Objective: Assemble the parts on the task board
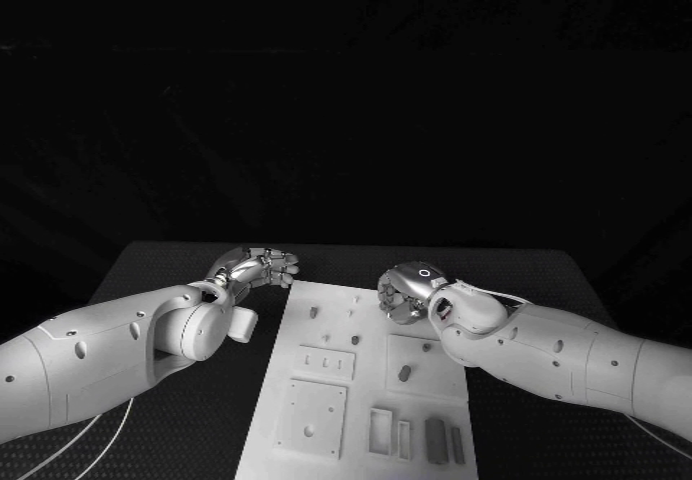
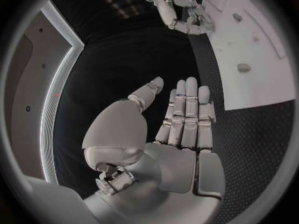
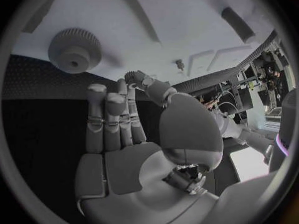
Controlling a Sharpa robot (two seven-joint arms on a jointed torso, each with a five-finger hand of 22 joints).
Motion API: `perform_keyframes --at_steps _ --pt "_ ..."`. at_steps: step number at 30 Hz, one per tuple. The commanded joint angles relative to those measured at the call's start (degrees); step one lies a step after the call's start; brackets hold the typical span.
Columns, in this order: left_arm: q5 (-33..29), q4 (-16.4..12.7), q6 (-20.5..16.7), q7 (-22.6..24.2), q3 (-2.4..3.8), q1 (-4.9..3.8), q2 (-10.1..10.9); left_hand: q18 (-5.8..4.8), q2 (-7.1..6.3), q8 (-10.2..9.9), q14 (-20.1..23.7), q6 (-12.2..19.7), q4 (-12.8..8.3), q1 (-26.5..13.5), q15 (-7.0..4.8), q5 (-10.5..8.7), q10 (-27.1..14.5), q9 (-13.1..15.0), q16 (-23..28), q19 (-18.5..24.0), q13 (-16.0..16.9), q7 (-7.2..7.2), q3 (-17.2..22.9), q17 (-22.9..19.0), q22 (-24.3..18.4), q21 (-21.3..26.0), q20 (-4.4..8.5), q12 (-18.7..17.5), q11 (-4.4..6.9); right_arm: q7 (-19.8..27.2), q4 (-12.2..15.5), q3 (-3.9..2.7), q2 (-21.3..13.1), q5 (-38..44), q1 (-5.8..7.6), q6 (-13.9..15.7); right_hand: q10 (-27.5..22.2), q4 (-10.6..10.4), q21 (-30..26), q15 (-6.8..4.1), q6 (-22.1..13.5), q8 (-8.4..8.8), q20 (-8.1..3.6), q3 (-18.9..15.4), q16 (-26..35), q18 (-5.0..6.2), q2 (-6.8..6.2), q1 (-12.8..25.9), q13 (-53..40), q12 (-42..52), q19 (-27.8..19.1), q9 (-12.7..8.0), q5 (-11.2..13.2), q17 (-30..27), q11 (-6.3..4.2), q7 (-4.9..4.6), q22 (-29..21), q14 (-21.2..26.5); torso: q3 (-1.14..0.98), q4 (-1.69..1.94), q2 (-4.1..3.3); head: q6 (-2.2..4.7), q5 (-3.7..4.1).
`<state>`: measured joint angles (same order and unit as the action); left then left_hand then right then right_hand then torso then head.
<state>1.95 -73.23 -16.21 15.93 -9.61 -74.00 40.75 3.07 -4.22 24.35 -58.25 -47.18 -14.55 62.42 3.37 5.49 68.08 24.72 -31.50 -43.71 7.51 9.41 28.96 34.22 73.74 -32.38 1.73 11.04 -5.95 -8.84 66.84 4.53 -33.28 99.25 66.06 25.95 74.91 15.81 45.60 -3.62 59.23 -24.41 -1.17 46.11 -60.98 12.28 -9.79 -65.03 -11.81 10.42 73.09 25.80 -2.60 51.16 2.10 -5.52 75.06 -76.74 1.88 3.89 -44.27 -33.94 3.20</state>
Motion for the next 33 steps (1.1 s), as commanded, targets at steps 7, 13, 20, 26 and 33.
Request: perform_keyframes --at_steps 7,13,20,26,33 --pt "-0.6 -0.1 -0.3 1.2 0.05 -0.05 -0.5 0.03 0.09 -0.4 -0.1 0.3 -0.2 -0.6 0.11 -0.28 0.1 0.1 -0.2 -0.1 0.0 0.27 0.3 0.1 -0.1 -0.3 0.42 -0.3 -0.12 -2.6 -1.5 -0.2 2.2 1.6 0.23 4.5 1.3 0.0 0.3 -1.0 0.5 -0.22 -0.37 0.5 -0.4 2.72 -0.06 -0.4 -0.3 0.2 0.1 0.2 -0.2 -0.1 -0.32 0.0 1.0 0.7 -0.01 0.05 -0.1 0.22 0.11" --pt "-0.7 0.0 -0.2 1.2 0.05 -0.05 -0.8 0.03 0.11 -0.4 -0.1 0.3 -0.2 -0.6 0.09 -0.25 0.1 0.2 -0.2 -0.1 0.0 0.27 0.4 0.1 -0.1 -0.4 0.43 -0.3 -0.1 -4.3 -3.1 -0.2 4.2 2.6 0.29 4.6 1.3 0.0 0.3 -1.0 0.5 -0.2 -0.4 0.6 -0.4 2.72 -0.08 -0.3 -0.4 0.2 0.1 0.3 -0.2 -0.2 -0.32 0.0 1.0 0.7 -0.06 0.08 -0.17 0.27 0.03" --pt "-0.7 -0.4 -0.2 1.2 0.07 -0.06 -0.8 0.03 0.11 -0.4 -0.1 0.3 -0.3 -0.7 0.09 -0.24 0.1 0.2 -0.2 -0.1 0.0 0.27 0.4 0.2 -0.1 -0.4 0.44 -0.3 -0.1 -4.4 -4.1 -0.2 5.8 2.7 0.32 4.4 1.3 0.0 0.4 -1.01 0.5 -0.18 -0.42 0.7 -0.4 2.72 -0.09 -0.3 -0.5 0.2 0.1 0.3 -0.2 -0.2 -0.32 0.0 1.0 0.7 -0.01 0.17 -0.35 0.33 -0.23" --pt "-0.7 -0.6 -0.2 1.1 0.15 -0.08 -0.8 0.02 0.08 -0.4 -0.1 0.3 -0.3 -0.7 0.08 -0.24 0.1 0.2 -0.2 -0.1 0.0 0.27 0.4 0.2 -0.1 -0.4 0.44 -0.3 -0.09 -4.3 -4.6 -0.19 6.7 2.6 0.32 4.4 1.3 -0.1 0.4 -1.0 0.5 -0.16 -0.43 0.7 -0.4 2.72 -0.13 -0.3 -0.6 0.1 0.1 0.3 -0.2 -0.2 -0.32 0.0 1.0 0.7 0.09 0.46 -0.54 0.57 -0.29" --pt "-0.7 -0.9 -0.2 1.1 0.23 -0.13 -0.7 0.02 0.06 -0.4 -0.1 0.3 -0.3 -0.7 0.08 -0.23 0.2 0.2 -0.2 -0.1 0.0 0.27 0.4 0.2 -0.1 -0.4 0.45 -0.3 -0.09 -4.4 -4.9 -0.18 7.3 2.6 0.32 4.4 1.2 -0.1 0.4 -1.0 0.5 -0.13 -0.43 0.8 -0.4 2.72 -0.14 -0.2 -0.7 0.1 0.0 0.4 -0.2 -0.3 -0.32 0.0 1.0 0.7 0.25 0.87 -0.86 0.56 -0.16"
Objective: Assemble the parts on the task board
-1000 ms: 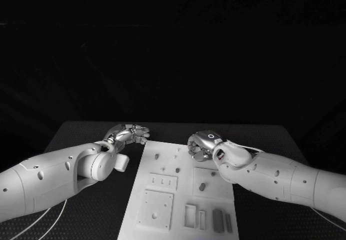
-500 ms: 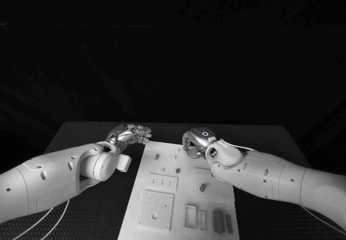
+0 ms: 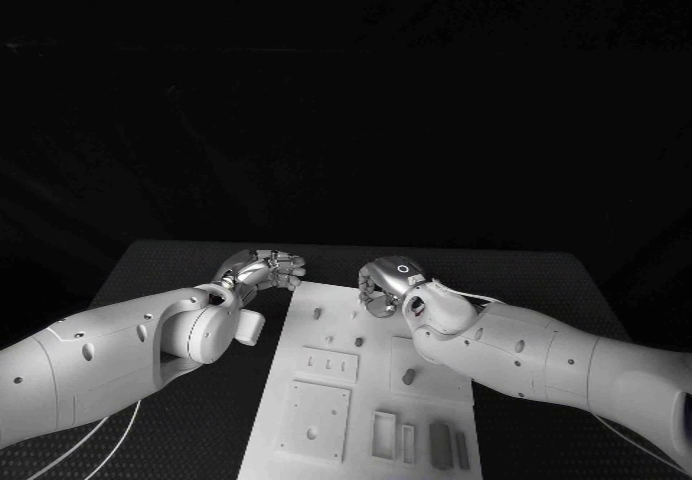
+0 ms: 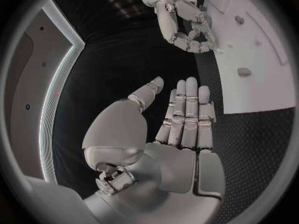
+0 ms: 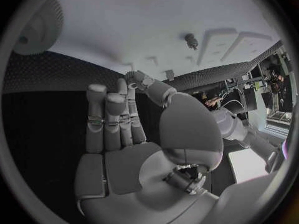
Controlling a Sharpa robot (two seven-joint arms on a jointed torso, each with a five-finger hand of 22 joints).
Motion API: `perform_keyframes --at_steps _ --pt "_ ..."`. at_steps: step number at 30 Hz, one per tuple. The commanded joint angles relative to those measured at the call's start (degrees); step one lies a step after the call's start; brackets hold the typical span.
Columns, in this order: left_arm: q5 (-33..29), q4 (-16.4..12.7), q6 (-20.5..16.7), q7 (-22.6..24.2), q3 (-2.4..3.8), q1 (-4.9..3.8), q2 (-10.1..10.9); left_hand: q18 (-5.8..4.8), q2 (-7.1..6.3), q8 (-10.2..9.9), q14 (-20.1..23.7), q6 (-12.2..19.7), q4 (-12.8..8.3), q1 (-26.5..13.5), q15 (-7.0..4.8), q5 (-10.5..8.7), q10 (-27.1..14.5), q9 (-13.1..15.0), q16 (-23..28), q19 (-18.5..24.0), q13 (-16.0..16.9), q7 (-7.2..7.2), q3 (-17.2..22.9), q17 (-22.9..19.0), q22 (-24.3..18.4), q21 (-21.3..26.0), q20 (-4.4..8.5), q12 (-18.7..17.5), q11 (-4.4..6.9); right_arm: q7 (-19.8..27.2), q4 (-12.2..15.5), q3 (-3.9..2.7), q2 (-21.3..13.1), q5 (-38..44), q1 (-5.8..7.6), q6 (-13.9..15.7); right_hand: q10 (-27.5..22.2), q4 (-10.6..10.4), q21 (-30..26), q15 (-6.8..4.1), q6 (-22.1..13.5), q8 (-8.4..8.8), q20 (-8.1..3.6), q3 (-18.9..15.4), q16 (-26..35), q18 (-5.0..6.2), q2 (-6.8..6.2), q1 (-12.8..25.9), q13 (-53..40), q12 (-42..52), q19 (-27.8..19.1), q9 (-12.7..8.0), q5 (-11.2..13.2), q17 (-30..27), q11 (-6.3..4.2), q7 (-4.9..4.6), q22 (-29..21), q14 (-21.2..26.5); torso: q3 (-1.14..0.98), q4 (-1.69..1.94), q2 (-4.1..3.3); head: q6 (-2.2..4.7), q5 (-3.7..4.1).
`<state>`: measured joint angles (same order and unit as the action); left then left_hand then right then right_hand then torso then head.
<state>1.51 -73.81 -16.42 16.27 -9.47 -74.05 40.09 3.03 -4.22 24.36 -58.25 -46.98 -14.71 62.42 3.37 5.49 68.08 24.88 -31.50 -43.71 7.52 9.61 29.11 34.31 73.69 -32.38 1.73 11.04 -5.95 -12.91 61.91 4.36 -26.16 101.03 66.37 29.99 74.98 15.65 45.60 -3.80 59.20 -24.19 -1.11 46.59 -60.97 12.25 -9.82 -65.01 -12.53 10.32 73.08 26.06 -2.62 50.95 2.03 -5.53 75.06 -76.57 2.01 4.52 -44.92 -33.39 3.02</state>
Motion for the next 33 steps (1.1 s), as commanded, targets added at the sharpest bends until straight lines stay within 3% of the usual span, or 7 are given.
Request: perform_keyframes --at_steps 1,4,10,17,33 --pt "-0.3 -0.3 0.0 0.7 0.09 -0.08 0.0 0.06 0.05 -0.4 -0.1 0.1 -0.2 -0.7 0.08 -0.23 0.2 0.1 -0.2 -0.1 0.0 0.07 0.3 0.1 -0.1 -0.4 0.45 -0.3 -0.09 -0.3 0.0 -0.01 0.2 0.9 0.02 0.3 1.2 0.1 0.4 -0.83 0.6 -0.34 -0.49 0.4 -0.4 2.75 -0.11 -0.2 0.0 0.2 0.0 0.1 -0.2 -0.1 -0.24 0.0 1.0 0.6 0.13 0.25 -0.24 0.02 0.02" --pt "-0.3 -0.3 0.0 0.7 0.1 -0.12 -0.1 0.06 0.04 -0.4 -0.1 0.1 -0.2 -0.7 0.08 -0.23 0.2 0.1 -0.2 -0.1 0.0 0.07 0.3 0.1 -0.1 -0.4 0.46 -0.3 -0.09 -0.2 -0.1 -0.01 0.4 0.9 0.03 0.1 1.2 0.1 0.4 -0.82 0.6 -0.33 -0.49 0.4 -0.4 2.75 -0.12 -0.2 0.0 0.2 0.0 0.1 -0.2 -0.1 -0.24 0.0 1.0 0.6 0.22 0.38 -0.35 -0.14 0.03" --pt "-0.3 -0.2 0.0 0.7 0.11 -0.16 -0.2 0.05 0.02 -0.4 -0.1 0.1 -0.2 -0.7 0.07 -0.23 0.2 0.1 -0.2 -0.1 0.0 0.06 0.3 0.1 -0.1 -0.4 0.46 -0.3 -0.09 -0.2 -0.2 -0.01 0.7 0.8 0.03 0.0 1.1 0.1 0.4 -0.82 0.6 -0.32 -0.49 0.4 -0.4 2.75 -0.13 -0.2 0.0 0.2 0.0 0.1 -0.2 -0.1 -0.24 0.0 1.0 0.6 0.16 0.09 -0.44 -0.29 -0.24" --pt "-0.3 -0.1 0.1 0.6 0.11 -0.16 -0.4 0.05 0.0 -0.4 -0.1 0.1 -0.2 -0.7 0.07 -0.24 0.2 0.1 -0.2 -0.1 0.0 0.07 0.3 0.1 -0.1 -0.4 0.46 -0.4 -0.09 -0.5 -0.7 0.0 0.8 1.0 0.11 -0.8 1.1 0.1 0.4 -0.82 0.5 -0.3 -0.5 0.4 -0.4 2.75 -0.15 -0.2 -0.1 0.2 0.0 0.2 -0.2 -0.1 -0.24 0.0 1.0 0.6 0.31 0.22 -0.77 -0.12 0.04" --pt "-0.3 0.1 0.1 0.7 0.11 -0.16 -0.5 0.03 0.01 -0.4 -0.1 0.1 -0.2 -0.8 0.08 -0.26 0.2 0.1 -0.2 -0.1 0.0 0.08 0.4 0.1 -0.1 -0.4 0.46 -0.4 -0.1 -0.2 -0.7 0.05 1.2 1.0 0.15 -1.6 1.1 0.1 0.4 -0.8 0.5 -0.22 -0.49 0.6 -0.4 2.75 -0.23 -0.1 -0.2 0.1 -0.1 0.2 -0.2 -0.2 -0.22 -0.02 1.0 0.6 0.25 0.26 -0.77 -0.33 -0.02"
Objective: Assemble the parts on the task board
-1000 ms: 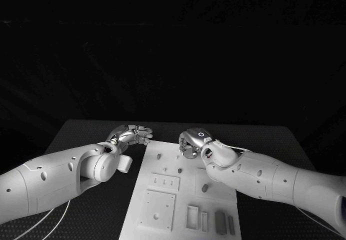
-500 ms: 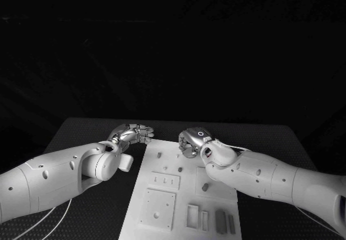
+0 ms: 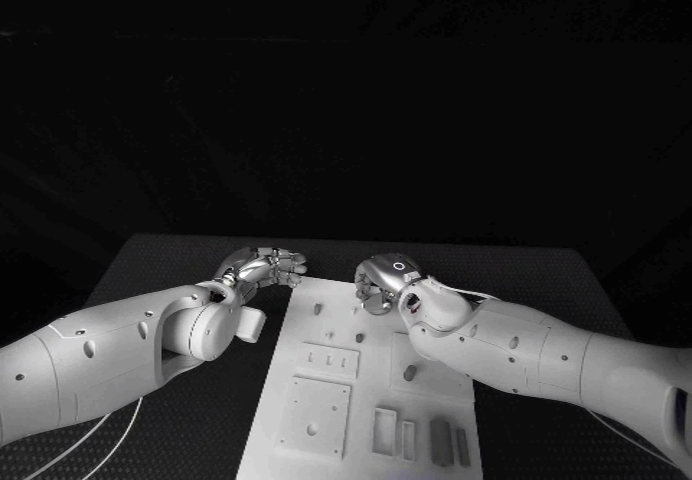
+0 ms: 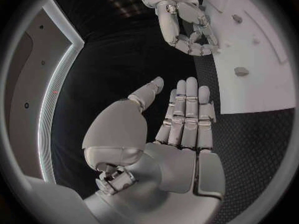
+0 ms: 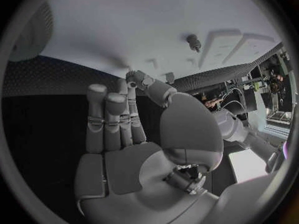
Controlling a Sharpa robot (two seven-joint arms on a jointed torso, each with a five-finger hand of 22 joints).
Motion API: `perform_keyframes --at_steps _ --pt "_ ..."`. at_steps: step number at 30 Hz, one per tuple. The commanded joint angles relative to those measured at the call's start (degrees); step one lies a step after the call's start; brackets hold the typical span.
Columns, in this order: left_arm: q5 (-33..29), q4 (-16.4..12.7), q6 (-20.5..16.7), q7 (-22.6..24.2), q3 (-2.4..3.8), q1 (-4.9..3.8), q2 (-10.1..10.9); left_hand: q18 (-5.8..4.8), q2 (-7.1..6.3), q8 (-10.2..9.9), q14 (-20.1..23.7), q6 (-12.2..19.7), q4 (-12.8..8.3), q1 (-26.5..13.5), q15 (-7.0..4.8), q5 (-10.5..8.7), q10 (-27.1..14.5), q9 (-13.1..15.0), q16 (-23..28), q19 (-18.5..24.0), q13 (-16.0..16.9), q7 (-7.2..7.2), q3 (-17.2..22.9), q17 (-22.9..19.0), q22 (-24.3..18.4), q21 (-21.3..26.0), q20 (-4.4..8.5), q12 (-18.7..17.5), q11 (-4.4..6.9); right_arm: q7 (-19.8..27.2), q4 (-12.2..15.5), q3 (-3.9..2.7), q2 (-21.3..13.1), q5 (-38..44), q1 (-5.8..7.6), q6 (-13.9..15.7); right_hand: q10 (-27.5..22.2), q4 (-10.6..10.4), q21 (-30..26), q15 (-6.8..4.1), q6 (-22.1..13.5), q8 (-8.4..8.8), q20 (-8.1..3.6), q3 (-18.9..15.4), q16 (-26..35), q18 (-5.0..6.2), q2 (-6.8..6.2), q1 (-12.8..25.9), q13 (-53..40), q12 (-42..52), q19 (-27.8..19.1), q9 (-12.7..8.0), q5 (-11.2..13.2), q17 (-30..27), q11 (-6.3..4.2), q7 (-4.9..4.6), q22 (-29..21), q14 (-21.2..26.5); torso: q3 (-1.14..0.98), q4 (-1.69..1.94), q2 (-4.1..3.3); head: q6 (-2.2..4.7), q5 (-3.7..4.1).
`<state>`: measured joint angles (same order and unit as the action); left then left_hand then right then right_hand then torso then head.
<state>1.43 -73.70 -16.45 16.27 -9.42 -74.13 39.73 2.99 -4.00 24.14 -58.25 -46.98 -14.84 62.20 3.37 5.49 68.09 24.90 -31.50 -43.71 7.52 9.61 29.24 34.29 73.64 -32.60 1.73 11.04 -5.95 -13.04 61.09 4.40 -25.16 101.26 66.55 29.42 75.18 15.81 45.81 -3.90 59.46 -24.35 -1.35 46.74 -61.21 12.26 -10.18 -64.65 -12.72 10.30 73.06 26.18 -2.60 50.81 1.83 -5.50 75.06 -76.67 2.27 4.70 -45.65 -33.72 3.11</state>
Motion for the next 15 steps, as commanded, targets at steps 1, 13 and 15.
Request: perform_keyframes --at_steps 1,13,15 --pt "-0.2 0.0 0.2 0.7 0.07 -0.08 -0.2 0.07 -0.21 -0.2 -0.1 0.1 -0.1 -0.6 0.08 -0.26 0.2 0.1 -0.2 -0.1 0.0 0.08 0.2 0.1 -0.1 -0.2 0.47 -0.4 -0.1 -0.1 0.1 0.01 0.3 0.7 -0.02 -1.0 0.8 -0.1 0.2 -0.69 0.2 -0.06 -0.25 0.4 -0.2 2.74 0.14 -0.5 -0.1 0.1 -0.1 0.1 -0.2 -0.1 -0.02 -0.05 1.0 0.7 0.01 0.08 -0.05 0.02 -0.1" --pt "-0.2 0.0 0.2 0.6 0.07 -0.08 -0.2 0.07 -0.22 -0.2 -0.1 0.1 -0.1 -0.6 0.08 -0.26 0.2 0.1 -0.2 -0.1 0.0 0.08 0.3 0.1 -0.1 -0.2 0.47 -0.4 -0.1 0.2 -0.3 0.09 0.4 -0.7 -0.01 -2.1 0.4 -0.2 0.2 -0.55 -0.2 0.24 -0.16 0.5 -0.1 2.74 -0.07 -0.2 -0.3 -0.1 -0.4 0.1 -0.2 -0.3 0.13 -0.2 0.9 0.9 0.05 -0.06 -0.08 -0.03 -0.15" --pt "-0.2 0.0 0.2 0.6 0.07 -0.08 -0.2 0.07 -0.22 -0.2 -0.1 0.1 -0.1 -0.6 0.08 -0.27 0.2 0.1 -0.2 -0.1 0.0 0.08 0.3 0.1 -0.1 -0.2 0.47 -0.4 -0.1 0.6 -0.5 0.11 0.5 -1.7 0.0 -2.0 -0.8 -0.4 0.0 -0.12 -1.4 1.0 0.0 0.7 0.1 2.74 -0.53 0.0 -0.3 -0.9 -0.7 0.0 -0.2 -0.5 0.56 -0.65 0.8 1.1 0.03 -0.08 -0.09 -0.06 -0.11"
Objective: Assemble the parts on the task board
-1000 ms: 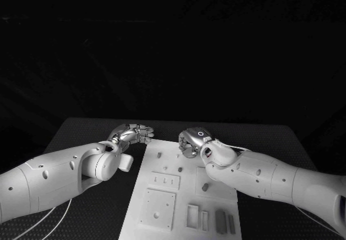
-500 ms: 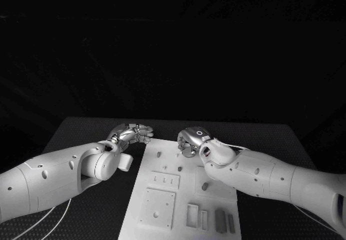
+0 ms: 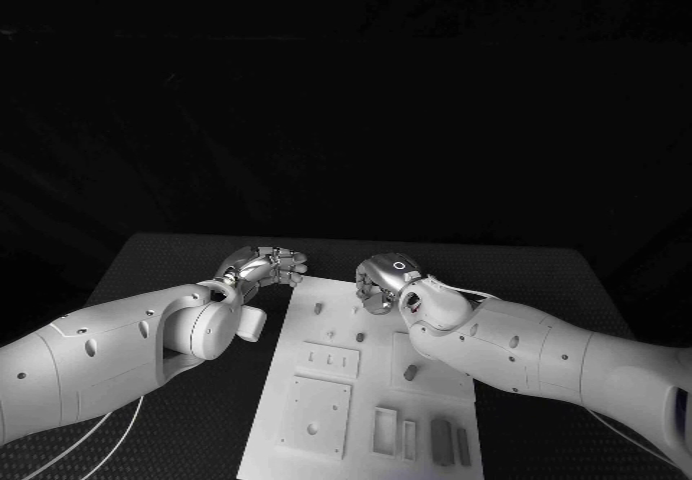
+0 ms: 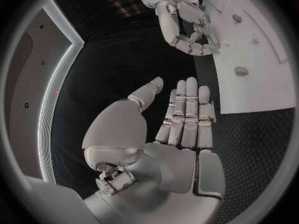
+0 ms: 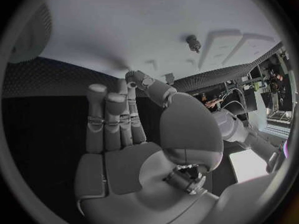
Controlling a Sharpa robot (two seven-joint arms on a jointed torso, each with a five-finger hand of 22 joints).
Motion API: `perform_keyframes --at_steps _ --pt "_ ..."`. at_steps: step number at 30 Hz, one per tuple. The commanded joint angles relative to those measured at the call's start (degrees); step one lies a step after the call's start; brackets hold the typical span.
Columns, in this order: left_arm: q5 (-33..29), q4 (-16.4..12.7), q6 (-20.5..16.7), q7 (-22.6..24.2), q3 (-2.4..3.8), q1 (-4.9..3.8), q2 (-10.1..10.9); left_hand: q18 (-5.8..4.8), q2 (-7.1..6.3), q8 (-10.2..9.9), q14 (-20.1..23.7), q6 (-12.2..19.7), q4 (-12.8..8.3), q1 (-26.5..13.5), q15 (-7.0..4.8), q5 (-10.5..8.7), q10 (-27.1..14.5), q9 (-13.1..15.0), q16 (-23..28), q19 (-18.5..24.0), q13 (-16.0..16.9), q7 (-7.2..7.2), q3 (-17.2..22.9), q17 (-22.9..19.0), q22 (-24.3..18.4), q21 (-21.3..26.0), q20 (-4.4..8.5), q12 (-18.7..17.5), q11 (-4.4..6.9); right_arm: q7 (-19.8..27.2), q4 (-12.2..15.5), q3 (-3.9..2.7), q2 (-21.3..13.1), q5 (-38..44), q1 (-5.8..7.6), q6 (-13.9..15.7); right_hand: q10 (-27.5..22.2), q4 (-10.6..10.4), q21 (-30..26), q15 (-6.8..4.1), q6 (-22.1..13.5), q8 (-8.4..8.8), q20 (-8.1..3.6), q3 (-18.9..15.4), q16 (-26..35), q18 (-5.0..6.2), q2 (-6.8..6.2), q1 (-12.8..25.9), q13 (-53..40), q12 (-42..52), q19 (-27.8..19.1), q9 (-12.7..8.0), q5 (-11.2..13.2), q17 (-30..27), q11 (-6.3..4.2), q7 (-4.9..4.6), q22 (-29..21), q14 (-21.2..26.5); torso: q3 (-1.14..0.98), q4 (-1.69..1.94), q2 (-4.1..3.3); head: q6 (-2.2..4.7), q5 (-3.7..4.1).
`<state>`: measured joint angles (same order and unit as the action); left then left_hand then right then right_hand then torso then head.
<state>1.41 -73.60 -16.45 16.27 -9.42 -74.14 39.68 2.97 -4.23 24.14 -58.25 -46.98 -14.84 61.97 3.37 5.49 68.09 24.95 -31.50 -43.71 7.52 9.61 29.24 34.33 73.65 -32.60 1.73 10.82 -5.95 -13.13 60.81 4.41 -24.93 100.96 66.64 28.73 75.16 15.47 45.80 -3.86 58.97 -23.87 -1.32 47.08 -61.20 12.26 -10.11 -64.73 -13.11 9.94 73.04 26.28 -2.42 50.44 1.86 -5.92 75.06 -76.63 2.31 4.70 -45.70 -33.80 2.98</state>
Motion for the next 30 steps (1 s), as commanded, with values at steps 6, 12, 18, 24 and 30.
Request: perform_keyframes --at_steps 6,12,18,24,30 --pt "-0.2 0.0 0.2 0.6 0.06 -0.07 -0.2 0.08 -0.02 -0.3 -0.1 0.1 -0.1 -0.4 0.08 -0.27 0.2 0.1 -0.2 -0.1 0.0 0.08 0.3 0.1 -0.1 -0.2 0.47 -0.2 -0.11 1.6 -1.1 0.31 0.7 -3.6 -0.08 0.1 -8.4 -1.7 -0.1 2.88 -8.8 4.95 0.63 -0.4 0.1 2.58 -4.95 1.0 1.5 -5.2 -0.9 -1.8 -0.3 -0.8 3.66 -3.66 0.7 1.0 0.0 -0.03 -0.08 0.05 0.02" --pt "-0.2 0.2 0.1 0.6 0.06 -0.07 -0.1 0.07 0.07 -0.4 -0.1 0.2 -0.3 -0.3 0.08 0.37 0.2 0.2 -0.2 -0.1 0.0 0.12 0.5 0.1 -0.1 -0.3 0.48 -0.3 -0.14 2.0 -1.0 0.37 0.2 -4.4 -0.08 1.7 -13.4 -2.2 -0.4 4.56 -12.3 6.49 0.96 -2.2 -0.1 2.64 -6.64 1.1 3.2 -6.4 -1.4 -2.4 -0.3 -1.1 5.42 -3.85 0.6 1.5 -0.02 -0.01 -0.06 -0.02 -0.07" --pt "-0.3 0.2 0.0 0.6 0.06 -0.08 0.3 0.05 -0.03 -0.4 -0.1 0.2 -0.3 -0.4 0.09 0.31 0.2 0.2 -0.2 -0.1 0.0 0.14 0.5 0.1 -0.1 -0.3 0.47 -0.4 -0.15 2.6 -0.6 0.38 -0.5 -5.2 -0.07 3.0 -13.5 -2.3 -0.4 4.67 -12.4 6.37 1.03 -2.5 -0.4 2.74 -6.69 0.7 3.5 -6.1 -1.3 -2.3 -0.4 -1.3 5.53 -4.03 0.6 1.5 0.03 -0.16 -0.02 0.31 0.0" --pt "-0.3 0.2 0.0 0.6 0.06 -0.08 0.3 0.05 -0.06 -0.4 -0.1 0.2 -0.3 -0.4 0.09 0.25 0.2 0.2 -0.2 -0.1 0.0 0.13 0.5 0.1 -0.1 -0.3 0.47 -0.4 -0.15 4.0 2.4 0.35 -2.9 -6.8 -0.01 5.7 -12.6 -3.0 -0.3 4.37 -11.8 5.9 1.07 -2.2 -0.7 2.74 -6.65 0.2 3.6 -5.7 -0.9 -2.2 -0.4 -1.5 5.22 -4.2 0.5 1.4 -0.11 -0.17 -0.1 0.77 0.09" --pt "-0.3 0.5 0.6 0.8 0.06 -0.08 0.6 0.05 -0.1 -0.4 -0.1 0.1 -0.3 -0.4 0.08 0.18 0.2 0.2 -0.2 -0.1 0.0 0.12 0.5 0.1 -0.1 -0.3 0.48 -0.4 -0.14 5.1 8.4 -0.39 -8.3 -10.3 2.33 4.0 -9.0 -3.9 -0.3 3.28 -9.7 4.64 1.08 -1.6 -0.9 2.74 -6.71 -0.3 3.1 -3.7 -0.8 -1.7 -0.4 -1.9 4.05 -4.12 0.5 1.4 -0.2 -0.41 -0.04 1.51 0.52"
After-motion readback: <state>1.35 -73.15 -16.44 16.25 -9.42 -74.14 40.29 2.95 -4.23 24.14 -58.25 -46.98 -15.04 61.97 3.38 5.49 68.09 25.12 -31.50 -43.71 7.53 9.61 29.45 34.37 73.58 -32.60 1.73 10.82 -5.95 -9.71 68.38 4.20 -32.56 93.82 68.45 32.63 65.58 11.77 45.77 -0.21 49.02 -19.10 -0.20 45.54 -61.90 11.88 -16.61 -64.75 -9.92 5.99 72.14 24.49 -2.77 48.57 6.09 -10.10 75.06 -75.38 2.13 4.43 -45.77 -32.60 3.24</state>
